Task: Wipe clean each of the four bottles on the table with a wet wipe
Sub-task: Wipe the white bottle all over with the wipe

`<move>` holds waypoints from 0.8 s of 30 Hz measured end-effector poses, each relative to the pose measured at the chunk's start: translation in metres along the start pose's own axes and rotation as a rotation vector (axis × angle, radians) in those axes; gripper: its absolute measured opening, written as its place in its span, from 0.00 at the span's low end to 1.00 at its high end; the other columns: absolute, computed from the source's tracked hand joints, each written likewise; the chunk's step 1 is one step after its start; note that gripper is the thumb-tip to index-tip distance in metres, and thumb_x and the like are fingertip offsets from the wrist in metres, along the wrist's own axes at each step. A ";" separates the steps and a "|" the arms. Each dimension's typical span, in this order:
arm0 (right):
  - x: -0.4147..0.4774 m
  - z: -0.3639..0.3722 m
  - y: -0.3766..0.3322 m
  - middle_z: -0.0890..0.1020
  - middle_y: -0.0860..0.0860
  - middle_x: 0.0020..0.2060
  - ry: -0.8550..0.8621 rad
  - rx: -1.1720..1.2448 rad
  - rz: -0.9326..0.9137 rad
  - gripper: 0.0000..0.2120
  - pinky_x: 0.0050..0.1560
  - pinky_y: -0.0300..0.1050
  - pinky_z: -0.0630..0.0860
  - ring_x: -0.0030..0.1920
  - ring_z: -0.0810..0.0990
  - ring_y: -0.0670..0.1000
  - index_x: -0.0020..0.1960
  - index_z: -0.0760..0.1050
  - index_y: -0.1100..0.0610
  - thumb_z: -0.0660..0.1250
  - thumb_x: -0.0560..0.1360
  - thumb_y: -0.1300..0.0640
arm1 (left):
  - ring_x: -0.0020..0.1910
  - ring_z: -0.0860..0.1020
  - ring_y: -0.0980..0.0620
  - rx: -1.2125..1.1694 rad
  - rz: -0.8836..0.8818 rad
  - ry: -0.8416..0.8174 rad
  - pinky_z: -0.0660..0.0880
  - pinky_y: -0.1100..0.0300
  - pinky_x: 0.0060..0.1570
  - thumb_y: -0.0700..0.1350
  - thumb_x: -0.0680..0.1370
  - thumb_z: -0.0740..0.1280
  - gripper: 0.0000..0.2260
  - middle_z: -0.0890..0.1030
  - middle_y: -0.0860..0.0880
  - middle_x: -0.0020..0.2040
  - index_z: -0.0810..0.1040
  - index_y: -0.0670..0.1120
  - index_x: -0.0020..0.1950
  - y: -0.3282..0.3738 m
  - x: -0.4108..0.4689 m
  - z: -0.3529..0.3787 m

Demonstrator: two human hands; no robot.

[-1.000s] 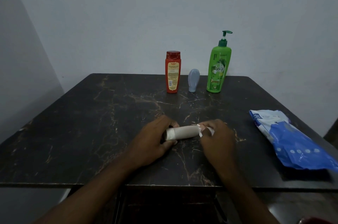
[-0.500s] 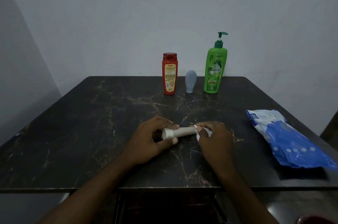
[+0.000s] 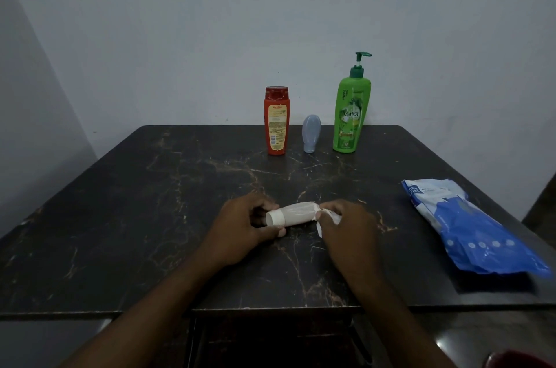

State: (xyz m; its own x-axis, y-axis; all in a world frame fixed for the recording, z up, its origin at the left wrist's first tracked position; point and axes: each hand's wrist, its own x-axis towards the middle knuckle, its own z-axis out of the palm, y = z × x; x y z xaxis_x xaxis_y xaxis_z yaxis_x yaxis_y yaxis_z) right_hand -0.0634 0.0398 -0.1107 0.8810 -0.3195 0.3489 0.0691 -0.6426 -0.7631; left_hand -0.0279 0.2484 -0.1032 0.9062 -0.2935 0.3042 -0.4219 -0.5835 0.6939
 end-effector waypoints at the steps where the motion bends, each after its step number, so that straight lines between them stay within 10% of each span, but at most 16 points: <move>1: -0.001 0.000 -0.001 0.83 0.48 0.50 -0.011 -0.016 -0.004 0.09 0.43 0.26 0.69 0.48 0.79 0.42 0.56 0.82 0.54 0.67 0.77 0.57 | 0.51 0.81 0.64 0.008 0.003 -0.004 0.78 0.67 0.50 0.49 0.69 0.81 0.17 0.83 0.59 0.52 0.82 0.53 0.55 0.000 0.000 0.000; 11: -0.018 0.014 -0.019 0.79 0.47 0.50 -0.214 -0.123 -0.488 0.07 0.50 0.42 0.77 0.49 0.78 0.45 0.53 0.80 0.54 0.66 0.76 0.57 | 0.49 0.81 0.64 0.030 0.075 0.012 0.76 0.71 0.48 0.47 0.69 0.81 0.16 0.83 0.58 0.50 0.82 0.51 0.54 0.001 -0.003 0.002; 24: -0.003 0.000 -0.004 0.79 0.47 0.48 -0.062 -0.082 -0.069 0.06 0.46 0.36 0.71 0.48 0.77 0.45 0.48 0.81 0.52 0.67 0.76 0.61 | 0.50 0.81 0.63 -0.014 0.033 0.041 0.78 0.67 0.49 0.50 0.69 0.81 0.15 0.84 0.59 0.50 0.83 0.51 0.53 0.003 -0.005 -0.002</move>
State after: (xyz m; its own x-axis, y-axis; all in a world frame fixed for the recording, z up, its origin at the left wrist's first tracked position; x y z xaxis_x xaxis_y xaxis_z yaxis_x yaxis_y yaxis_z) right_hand -0.0667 0.0431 -0.1087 0.9030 -0.2307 0.3626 0.0941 -0.7172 -0.6905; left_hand -0.0335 0.2500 -0.1013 0.8921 -0.2809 0.3539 -0.4518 -0.5632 0.6919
